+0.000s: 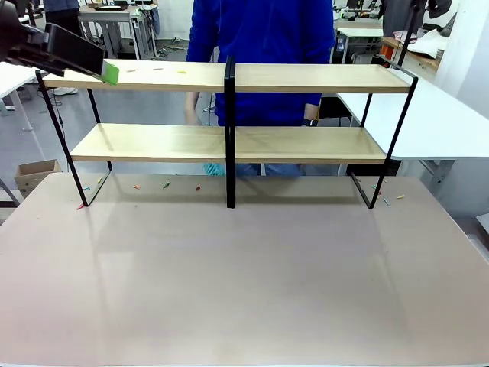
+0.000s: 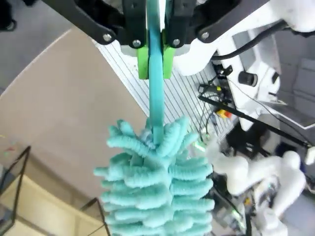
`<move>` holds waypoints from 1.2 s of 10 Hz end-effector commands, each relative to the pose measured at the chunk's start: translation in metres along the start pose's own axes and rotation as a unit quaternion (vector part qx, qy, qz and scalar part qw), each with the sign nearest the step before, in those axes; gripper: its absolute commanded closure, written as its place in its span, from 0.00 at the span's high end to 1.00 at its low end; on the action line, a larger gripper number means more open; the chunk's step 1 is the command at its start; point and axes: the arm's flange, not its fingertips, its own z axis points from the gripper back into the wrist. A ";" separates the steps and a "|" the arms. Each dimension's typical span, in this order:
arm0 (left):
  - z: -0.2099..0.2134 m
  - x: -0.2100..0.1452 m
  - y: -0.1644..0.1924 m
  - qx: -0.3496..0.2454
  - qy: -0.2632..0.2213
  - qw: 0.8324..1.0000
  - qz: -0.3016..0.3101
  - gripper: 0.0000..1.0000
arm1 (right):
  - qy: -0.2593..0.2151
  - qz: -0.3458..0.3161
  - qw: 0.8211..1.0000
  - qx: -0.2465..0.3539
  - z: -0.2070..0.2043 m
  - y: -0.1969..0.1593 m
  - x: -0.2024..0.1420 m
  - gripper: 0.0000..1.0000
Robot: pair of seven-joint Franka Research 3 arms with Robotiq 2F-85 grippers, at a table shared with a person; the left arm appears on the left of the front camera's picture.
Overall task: Clean the shelves.
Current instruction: Clean a randomly selected level of the Shelf with the Duster, then clean another randomly selected level of the Shelf with the Duster.
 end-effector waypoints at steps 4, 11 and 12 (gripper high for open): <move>0.000 -0.002 0.001 0.002 0.000 1.000 0.001 1.00 | 0.000 0.000 1.000 0.000 0.000 0.000 0.000 0.12; 0.000 -0.002 0.001 0.002 0.000 1.000 0.001 1.00 | 0.000 0.000 1.000 0.000 0.000 0.000 0.000 0.12; 0.000 -0.002 0.001 0.002 0.000 1.000 0.001 1.00 | 0.000 0.000 1.000 0.000 0.000 0.000 0.000 0.12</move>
